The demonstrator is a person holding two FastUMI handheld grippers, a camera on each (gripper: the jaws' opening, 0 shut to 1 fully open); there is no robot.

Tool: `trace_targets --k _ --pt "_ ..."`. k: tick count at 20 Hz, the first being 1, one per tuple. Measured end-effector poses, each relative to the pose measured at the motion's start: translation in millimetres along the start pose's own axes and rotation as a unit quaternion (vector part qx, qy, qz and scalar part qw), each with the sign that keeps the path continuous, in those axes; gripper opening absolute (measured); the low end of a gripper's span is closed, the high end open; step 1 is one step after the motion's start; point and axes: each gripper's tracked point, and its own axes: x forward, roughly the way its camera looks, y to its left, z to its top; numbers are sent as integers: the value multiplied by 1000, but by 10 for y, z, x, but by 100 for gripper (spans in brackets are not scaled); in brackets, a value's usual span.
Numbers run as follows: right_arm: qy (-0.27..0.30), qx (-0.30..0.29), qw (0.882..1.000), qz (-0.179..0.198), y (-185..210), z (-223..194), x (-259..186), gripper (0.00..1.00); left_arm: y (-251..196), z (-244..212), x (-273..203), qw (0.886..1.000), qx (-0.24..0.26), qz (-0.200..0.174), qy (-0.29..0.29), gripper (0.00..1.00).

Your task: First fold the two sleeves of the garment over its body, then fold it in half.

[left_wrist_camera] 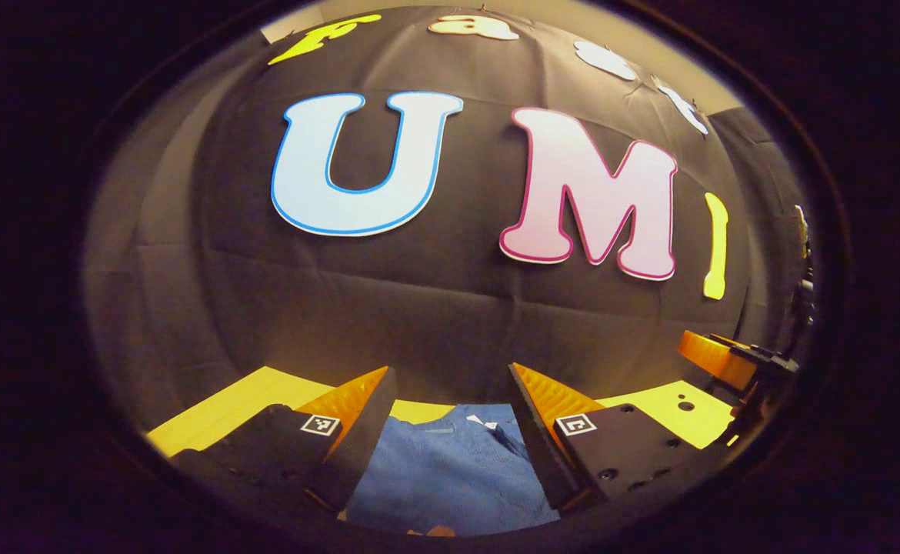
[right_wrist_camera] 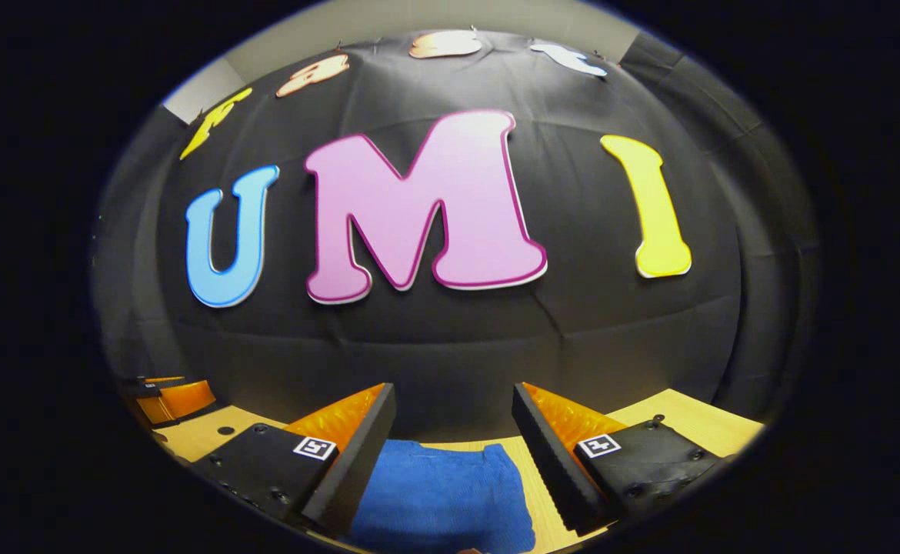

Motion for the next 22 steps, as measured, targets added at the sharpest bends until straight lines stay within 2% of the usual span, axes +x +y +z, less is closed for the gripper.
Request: trace_targets --k 3,5,8,9,11,12,14,18,22 --pt "-39 -34 999 3 144 256 -465 100 1 307 -468 999 -2 -17 -49 82" --pt "-71 -74 995 12 299 449 -784 97 -63 415 -842 997 9 -41 -57 82" --pt "-103 -112 988 16 534 751 -1284 97 -106 630 -1405 996 11 -43 -74 82" --pt "-108 -112 988 23 653 919 -1459 92 -175 758 -1582 995 6 -55 -85 82" --pt "-105 -112 987 44 870 1111 -1711 100 -374 976 -1948 991 -15 -86 -100 81" --pt "-98 -119 987 50 928 1200 -1826 97 -390 1078 -2107 990 -26 -88 -104 82" --pt "-80 -133 986 55 1038 1354 -2068 96 -326 1300 -2431 990 -33 -70 -121 82" --pt "-64 -129 988 54 1088 1727 -2529 96 -93 1619 -3187 985 17 -11 -169 82" --pt "-28 -132 989 63 1018 1902 -3115 96 -76 1480 -3802 990 35 -2 -138 81"
